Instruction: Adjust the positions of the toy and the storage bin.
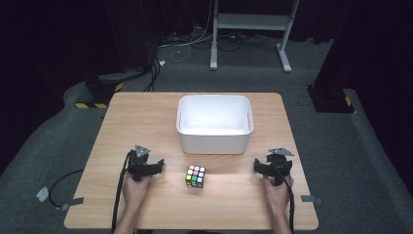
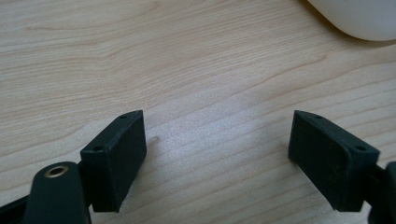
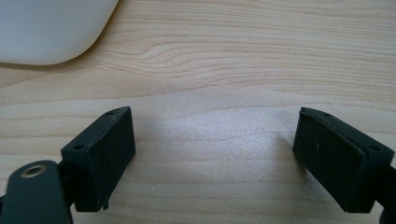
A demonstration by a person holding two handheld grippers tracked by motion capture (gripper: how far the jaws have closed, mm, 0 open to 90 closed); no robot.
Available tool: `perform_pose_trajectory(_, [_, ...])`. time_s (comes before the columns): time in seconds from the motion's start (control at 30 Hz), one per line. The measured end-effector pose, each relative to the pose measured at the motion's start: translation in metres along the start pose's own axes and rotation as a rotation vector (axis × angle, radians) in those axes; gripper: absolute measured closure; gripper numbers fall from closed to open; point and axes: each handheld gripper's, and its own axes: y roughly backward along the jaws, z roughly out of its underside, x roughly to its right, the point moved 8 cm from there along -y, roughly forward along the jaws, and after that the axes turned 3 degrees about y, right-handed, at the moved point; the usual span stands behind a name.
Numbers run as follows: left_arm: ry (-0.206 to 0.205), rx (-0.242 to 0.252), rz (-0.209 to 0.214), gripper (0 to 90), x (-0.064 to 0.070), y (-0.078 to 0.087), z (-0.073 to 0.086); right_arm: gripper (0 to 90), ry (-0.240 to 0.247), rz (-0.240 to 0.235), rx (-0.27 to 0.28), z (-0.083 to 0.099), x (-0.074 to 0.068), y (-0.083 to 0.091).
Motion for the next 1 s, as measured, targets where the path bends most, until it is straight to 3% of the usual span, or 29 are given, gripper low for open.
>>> perform_pose_trajectory(1.0, [0.002,-0.012,0.007,16.0,0.001,-0.0005,-0.0004,14.1,0.001,-0.002,0.001,0.0003,-0.0027,0.0009])
